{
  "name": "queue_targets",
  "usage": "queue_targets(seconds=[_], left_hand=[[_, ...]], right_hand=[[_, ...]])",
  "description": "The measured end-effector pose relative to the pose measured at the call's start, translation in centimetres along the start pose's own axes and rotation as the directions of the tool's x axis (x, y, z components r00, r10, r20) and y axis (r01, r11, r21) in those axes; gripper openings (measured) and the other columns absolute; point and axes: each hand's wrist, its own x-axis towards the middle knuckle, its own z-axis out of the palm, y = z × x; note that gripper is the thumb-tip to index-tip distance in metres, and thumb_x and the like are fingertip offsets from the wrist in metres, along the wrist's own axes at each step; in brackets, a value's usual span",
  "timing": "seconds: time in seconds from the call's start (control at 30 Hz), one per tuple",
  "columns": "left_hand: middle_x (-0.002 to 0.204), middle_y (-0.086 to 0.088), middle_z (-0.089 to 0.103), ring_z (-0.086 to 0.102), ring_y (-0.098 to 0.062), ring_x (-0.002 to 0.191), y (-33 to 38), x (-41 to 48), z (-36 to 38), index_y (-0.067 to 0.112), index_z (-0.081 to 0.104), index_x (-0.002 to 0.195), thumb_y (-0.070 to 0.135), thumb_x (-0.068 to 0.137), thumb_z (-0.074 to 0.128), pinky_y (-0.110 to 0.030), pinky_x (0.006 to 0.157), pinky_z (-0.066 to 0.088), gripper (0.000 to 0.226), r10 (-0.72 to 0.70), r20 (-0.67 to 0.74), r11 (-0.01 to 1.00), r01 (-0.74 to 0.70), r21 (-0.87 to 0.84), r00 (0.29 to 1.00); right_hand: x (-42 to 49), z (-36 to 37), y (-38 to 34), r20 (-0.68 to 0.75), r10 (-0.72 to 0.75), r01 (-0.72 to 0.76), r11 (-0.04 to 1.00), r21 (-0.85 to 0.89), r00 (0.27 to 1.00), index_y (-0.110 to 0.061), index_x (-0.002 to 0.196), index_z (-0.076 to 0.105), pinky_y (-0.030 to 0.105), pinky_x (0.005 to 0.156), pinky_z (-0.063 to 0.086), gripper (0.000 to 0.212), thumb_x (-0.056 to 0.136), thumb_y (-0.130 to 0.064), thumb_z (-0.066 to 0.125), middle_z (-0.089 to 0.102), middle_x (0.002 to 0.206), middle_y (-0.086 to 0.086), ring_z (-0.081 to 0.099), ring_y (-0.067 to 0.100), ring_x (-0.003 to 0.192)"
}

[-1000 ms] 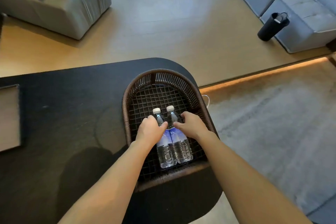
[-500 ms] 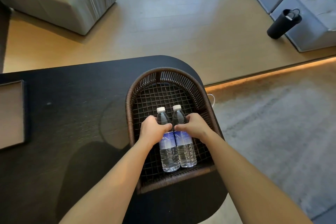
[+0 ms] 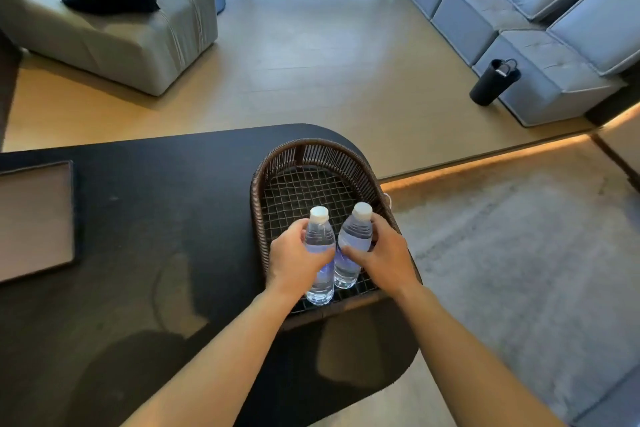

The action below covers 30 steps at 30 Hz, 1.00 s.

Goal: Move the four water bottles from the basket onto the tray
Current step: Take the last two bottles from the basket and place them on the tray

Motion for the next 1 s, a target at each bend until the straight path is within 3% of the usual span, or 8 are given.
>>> queue_targets(seconds=[0.17, 0.3, 0.37, 0.43, 0.53, 0.6, 0.77, 1.0], left_hand=[[0.114, 0.02, 0.067, 0.065, 0.004, 0.103, 1.9, -4.0, -2.2, 0.034, 0.061, 0.128, 0.044, 0.076, 0.085, -0.014, 0.083, 0.053, 0.058, 0.265, -0.051, 0.963, -0.261, 0.064, 0.963], [0.118, 0.018, 0.065, 0.063, 0.003, 0.104, 3.6, -7.5, -5.9, 0.028, 0.061, 0.132, 0.034, 0.077, 0.088, -0.013, 0.086, 0.051, 0.061, 0.377, -0.103, 0.923, -0.365, 0.118, 0.92], [0.115, 0.024, 0.063, 0.063, 0.008, 0.102, 4.1, -9.6, -8.0, 0.033, 0.059, 0.129, 0.033, 0.078, 0.087, -0.01, 0.086, 0.051, 0.059, 0.43, -0.099, 0.899, -0.417, 0.131, 0.897], [0.114, 0.024, 0.064, 0.064, 0.004, 0.104, 4.1, -11.7, -10.3, 0.04, 0.056, 0.128, 0.034, 0.078, 0.087, -0.012, 0.085, 0.052, 0.06, 0.413, -0.1, 0.908, -0.4, 0.122, 0.905], [0.122, 0.012, 0.067, 0.065, -0.007, 0.107, 3.2, -14.9, -13.8, 0.036, 0.055, 0.131, 0.037, 0.076, 0.088, -0.025, 0.089, 0.056, 0.065, 0.388, -0.142, 0.914, -0.36, 0.188, 0.911], [0.123, 0.009, 0.068, 0.065, -0.009, 0.108, 2.3, -17.0, -16.4, 0.034, 0.057, 0.131, 0.038, 0.076, 0.088, -0.028, 0.089, 0.057, 0.063, 0.405, -0.174, 0.905, -0.367, 0.215, 0.898], [0.118, 0.008, 0.07, 0.067, -0.01, 0.104, -0.9, -21.4, -23.1, 0.029, 0.061, 0.127, 0.038, 0.076, 0.088, -0.033, 0.089, 0.059, 0.058, 0.341, -0.255, 0.931, -0.289, 0.222, 0.905], [0.109, 0.011, 0.07, 0.068, -0.012, 0.099, -5.5, -24.4, -32.9, 0.031, 0.063, 0.117, 0.031, 0.073, 0.089, -0.036, 0.086, 0.058, 0.052, 0.196, -0.392, 0.973, -0.13, 0.189, 0.899]], right_hand=[[-5.0, 0.0, -2.5, -0.178, -0.082, 0.076, 0.996, -0.037, 0.981, -0.037, 0.119, 0.056, 0.033, 0.091, 0.059, 0.053, 0.079, -0.027, 0.089, 0.067, 0.11, -0.015, 0.067, 0.003, 0.104], [-9.1, 0.2, -5.5, -0.236, -0.154, 0.148, 0.988, -0.042, 0.959, -0.036, 0.129, 0.054, 0.035, 0.096, 0.058, 0.061, 0.079, -0.025, 0.089, 0.064, 0.119, -0.014, 0.063, 0.006, 0.11], [-11.2, 0.4, -6.8, -0.261, -0.181, 0.176, 0.983, -0.042, 0.948, -0.031, 0.133, 0.055, 0.035, 0.097, 0.058, 0.064, 0.079, -0.025, 0.09, 0.065, 0.124, -0.012, 0.064, 0.007, 0.112], [-13.3, 1.0, -8.3, -0.28, -0.202, 0.2, 0.979, -0.037, 0.938, -0.031, 0.134, 0.055, 0.033, 0.096, 0.058, 0.066, 0.079, -0.027, 0.09, 0.066, 0.126, -0.012, 0.065, 0.005, 0.112], [-16.5, 2.7, -10.7, -0.297, -0.227, 0.229, 0.973, -0.028, 0.927, -0.047, 0.131, 0.049, 0.021, 0.093, 0.054, 0.068, 0.078, -0.031, 0.09, 0.057, 0.119, -0.035, 0.059, -0.012, 0.109], [-18.3, 4.3, -12.5, -0.282, -0.246, 0.254, 0.967, -0.009, 0.927, -0.053, 0.129, 0.046, 0.02, 0.092, 0.053, 0.069, 0.079, -0.031, 0.089, 0.054, 0.117, -0.04, 0.058, -0.014, 0.11], [-21.1, 9.8, -16.7, -0.182, -0.297, 0.315, 0.946, 0.08, 0.937, -0.032, 0.136, 0.056, 0.036, 0.098, 0.057, 0.064, 0.081, -0.029, 0.088, 0.068, 0.13, -0.006, 0.065, 0.009, 0.116], [-21.3, 19.0, -23.9, -0.013, -0.354, 0.352, 0.924, 0.15, 0.935, -0.025, 0.136, 0.056, 0.042, 0.101, 0.056, 0.063, 0.081, -0.029, 0.087, 0.068, 0.133, -0.001, 0.067, 0.016, 0.118]])
